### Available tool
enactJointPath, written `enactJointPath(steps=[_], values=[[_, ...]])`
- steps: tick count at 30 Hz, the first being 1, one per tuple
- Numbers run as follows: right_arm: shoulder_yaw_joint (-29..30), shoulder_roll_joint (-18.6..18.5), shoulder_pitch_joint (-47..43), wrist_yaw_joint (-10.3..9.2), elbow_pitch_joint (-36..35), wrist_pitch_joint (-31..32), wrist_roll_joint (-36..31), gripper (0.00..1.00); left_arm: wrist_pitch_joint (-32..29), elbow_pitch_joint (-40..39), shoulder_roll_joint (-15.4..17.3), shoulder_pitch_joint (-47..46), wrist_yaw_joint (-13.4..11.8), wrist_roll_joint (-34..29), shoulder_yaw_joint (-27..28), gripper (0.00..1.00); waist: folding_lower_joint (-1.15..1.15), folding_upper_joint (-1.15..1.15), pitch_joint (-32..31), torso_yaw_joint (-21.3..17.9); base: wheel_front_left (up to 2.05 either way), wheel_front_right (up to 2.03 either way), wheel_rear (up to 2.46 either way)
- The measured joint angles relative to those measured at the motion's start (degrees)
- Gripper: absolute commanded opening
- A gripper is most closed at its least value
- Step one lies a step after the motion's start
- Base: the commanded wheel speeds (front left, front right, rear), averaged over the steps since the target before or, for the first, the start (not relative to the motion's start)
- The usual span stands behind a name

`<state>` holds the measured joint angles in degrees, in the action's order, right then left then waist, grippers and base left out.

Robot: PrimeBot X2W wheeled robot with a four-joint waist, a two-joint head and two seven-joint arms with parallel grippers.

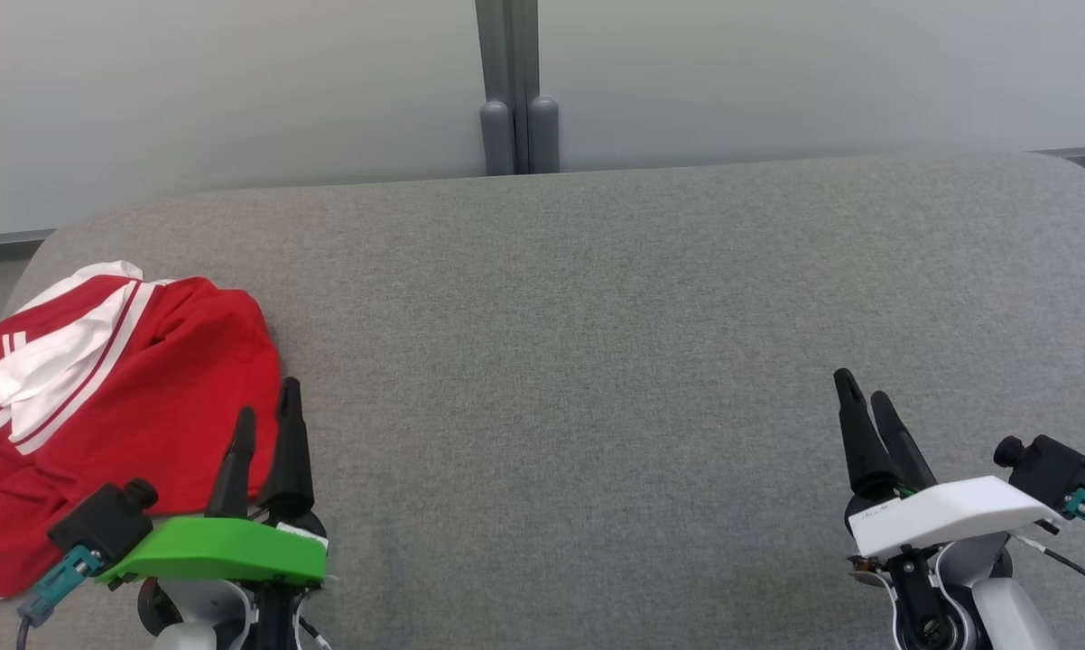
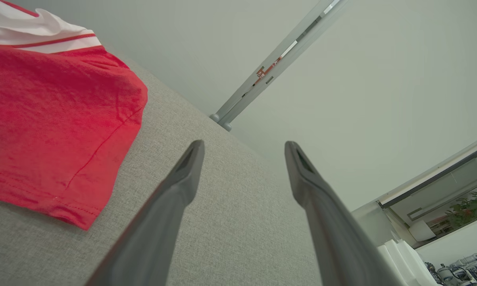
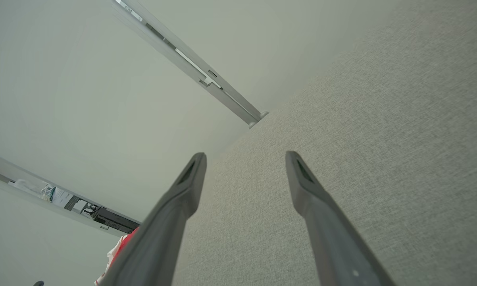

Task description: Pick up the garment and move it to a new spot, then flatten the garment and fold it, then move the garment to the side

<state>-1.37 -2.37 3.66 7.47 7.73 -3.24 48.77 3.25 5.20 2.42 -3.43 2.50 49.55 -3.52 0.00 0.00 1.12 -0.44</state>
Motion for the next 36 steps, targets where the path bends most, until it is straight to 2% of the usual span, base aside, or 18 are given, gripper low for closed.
enactJointPath(steps=[14, 36], values=[[-2.0, -0.1, -0.5, 0.0, -1.1, -2.5, -10.6, 1.0, 2.6, -1.4, 1.1, 0.1, -3.0, -10.9, -4.2, 1.0, 0.0, 0.0, -0.4, -0.2, 0.0, 0.0, 0.0], [-4.2, -0.2, -1.2, 0.0, -2.5, -6.0, -24.5, 1.0, 6.0, -3.6, 2.4, 0.5, -5.1, -25.0, -9.1, 1.0, 0.0, 0.0, -0.9, -0.6, 0.0, 0.0, 0.0]])
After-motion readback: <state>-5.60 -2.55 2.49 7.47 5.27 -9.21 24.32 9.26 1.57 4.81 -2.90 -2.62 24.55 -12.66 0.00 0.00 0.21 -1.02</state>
